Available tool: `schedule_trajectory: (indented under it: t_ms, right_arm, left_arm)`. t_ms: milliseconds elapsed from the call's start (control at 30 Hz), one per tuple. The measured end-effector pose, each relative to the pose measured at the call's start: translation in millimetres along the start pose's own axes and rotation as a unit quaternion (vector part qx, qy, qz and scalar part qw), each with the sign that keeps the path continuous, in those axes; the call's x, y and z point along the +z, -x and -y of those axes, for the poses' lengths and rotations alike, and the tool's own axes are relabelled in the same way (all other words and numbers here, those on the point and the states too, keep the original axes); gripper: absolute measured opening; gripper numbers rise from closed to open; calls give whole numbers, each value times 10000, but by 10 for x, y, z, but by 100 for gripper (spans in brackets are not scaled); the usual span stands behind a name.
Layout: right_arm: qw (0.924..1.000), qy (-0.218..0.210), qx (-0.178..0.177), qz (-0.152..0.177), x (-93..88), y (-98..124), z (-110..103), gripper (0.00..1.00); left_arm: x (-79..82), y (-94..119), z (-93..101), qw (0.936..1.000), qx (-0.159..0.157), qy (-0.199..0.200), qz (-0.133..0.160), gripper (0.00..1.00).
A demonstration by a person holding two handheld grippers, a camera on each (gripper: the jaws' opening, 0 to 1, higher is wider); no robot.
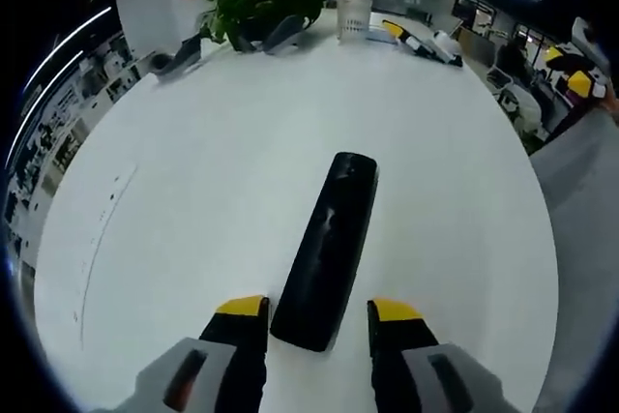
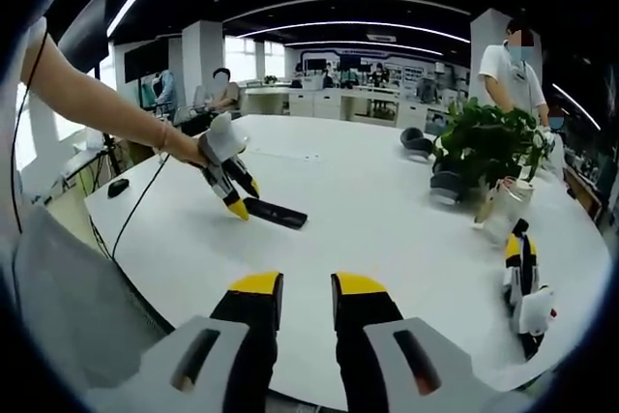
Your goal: Press the specified remote control buttons in sequence, fully releasing each button before pressing the next.
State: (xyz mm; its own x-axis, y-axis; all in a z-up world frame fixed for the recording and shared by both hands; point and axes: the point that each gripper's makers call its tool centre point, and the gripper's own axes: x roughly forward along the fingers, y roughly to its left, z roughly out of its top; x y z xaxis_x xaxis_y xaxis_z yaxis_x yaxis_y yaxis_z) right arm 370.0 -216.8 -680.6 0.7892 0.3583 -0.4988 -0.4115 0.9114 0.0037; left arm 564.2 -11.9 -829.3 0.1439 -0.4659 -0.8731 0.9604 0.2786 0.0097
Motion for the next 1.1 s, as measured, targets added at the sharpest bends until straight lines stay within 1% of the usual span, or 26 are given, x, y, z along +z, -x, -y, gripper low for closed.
schedule_trajectory:
  t_ms: [133,233,300,533,667,833,967,1100]
  right_arm:
    - [10000,-7,8,-6,-2,-1,-2,19]
    - [10000,-21,20,-1,-1,0,-6,19]
    - [10000,-22,19,-1,-2,1,-4,19]
    - [10000,-31,25,-2,-1,2,-2,18]
    - [10000,-36,24,-13,-4,2,0,17]
    - [10000,-39,36,-24,-6,1,-4,17]
    - [10000,-31,43,-51,-15,-2,-7,16]
    - [10000,-32,46,-49,-13,-2,-6,16]
  left_arm:
    - [6,-5,10,10000,-40,-42,-9,36]
    - [2,-5,15,10000,-81,-46,-11,29]
    - [0,-5,18,9999,-96,-80,-8,26]
    - [4,-5,18,9998,-84,-167,-28,25]
    - [-15,2,67,9994,-159,-304,-108,24]
    - [-29,12,113,9988,-194,-436,-134,24]
    - [-51,23,185,9971,-275,-676,-199,23]
    - [-71,33,253,9957,-342,-824,-258,23]
